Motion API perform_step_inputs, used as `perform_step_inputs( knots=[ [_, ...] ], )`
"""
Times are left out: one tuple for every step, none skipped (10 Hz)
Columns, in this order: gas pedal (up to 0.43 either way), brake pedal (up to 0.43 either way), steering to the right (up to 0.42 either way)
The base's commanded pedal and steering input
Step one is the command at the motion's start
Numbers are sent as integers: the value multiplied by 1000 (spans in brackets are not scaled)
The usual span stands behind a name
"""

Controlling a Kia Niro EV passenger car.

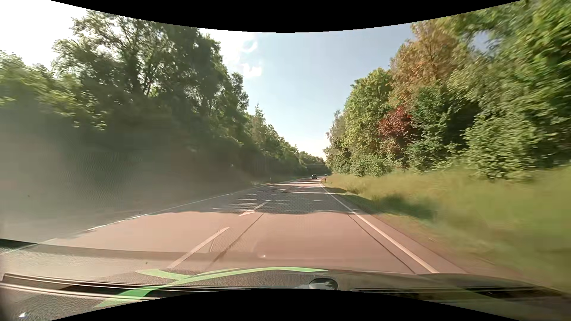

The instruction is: Follow the waypoints while adhering to traffic rules and regulations

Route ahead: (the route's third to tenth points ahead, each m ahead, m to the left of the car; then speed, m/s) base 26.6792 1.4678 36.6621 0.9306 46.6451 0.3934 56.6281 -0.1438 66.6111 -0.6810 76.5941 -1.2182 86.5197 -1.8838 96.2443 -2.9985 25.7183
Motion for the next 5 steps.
perform_step_inputs(
  knots=[
    [390,0,6],
    [390,0,7],
    [398,0,7],
    [429,0,7],
    [429,0,6]
  ],
)
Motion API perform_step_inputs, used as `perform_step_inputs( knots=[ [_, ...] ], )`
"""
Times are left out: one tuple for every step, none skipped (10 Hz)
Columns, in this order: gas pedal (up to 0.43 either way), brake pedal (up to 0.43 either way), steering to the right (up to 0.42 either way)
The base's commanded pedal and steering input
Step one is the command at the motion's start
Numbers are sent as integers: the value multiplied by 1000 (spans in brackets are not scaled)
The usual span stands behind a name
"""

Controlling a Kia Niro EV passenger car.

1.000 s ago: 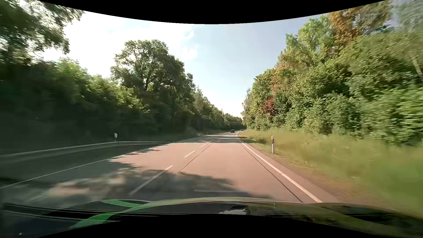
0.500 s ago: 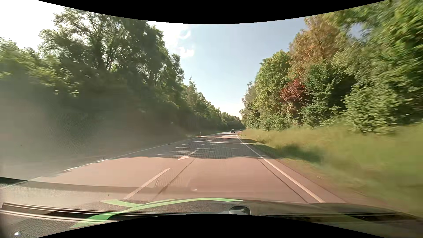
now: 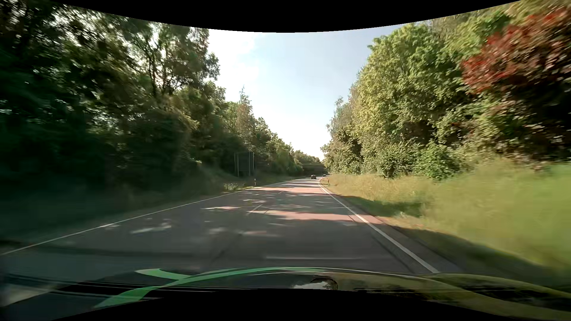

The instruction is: Follow the waypoints while adhering to traffic rules and regulations

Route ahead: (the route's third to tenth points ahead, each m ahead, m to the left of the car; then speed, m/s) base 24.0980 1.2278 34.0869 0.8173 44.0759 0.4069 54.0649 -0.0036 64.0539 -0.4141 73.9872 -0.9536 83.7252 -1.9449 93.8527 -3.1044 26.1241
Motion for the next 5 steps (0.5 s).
perform_step_inputs(
  knots=[
    [421,0,6],
    [390,0,6],
    [370,0,6],
    [370,0,6],
    [370,0,6]
  ],
)
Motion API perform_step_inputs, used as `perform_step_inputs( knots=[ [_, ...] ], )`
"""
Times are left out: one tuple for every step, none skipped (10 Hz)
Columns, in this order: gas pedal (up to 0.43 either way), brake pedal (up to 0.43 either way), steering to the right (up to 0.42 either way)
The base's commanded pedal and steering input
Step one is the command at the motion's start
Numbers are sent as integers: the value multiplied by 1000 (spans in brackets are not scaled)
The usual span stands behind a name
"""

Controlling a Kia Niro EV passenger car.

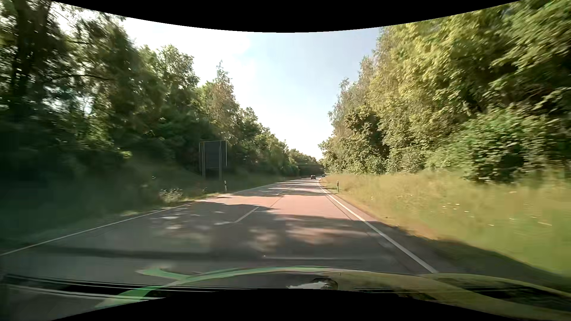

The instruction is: Follow the waypoints while adhering to traffic rules and regulations

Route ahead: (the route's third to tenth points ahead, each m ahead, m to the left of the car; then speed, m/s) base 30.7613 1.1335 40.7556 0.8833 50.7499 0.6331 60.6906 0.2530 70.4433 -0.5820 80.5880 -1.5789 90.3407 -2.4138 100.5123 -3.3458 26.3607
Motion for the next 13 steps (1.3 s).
perform_step_inputs(
  knots=[
    [339,0,6],
    [319,0,6],
    [299,0,6],
    [299,0,6],
    [299,0,6],
    [299,0,6],
    [287,0,6],
    [260,0,6],
    [248,0,5],
    [248,0,5],
    [248,0,4],
    [248,0,4],
    [228,0,3]
  ],
)
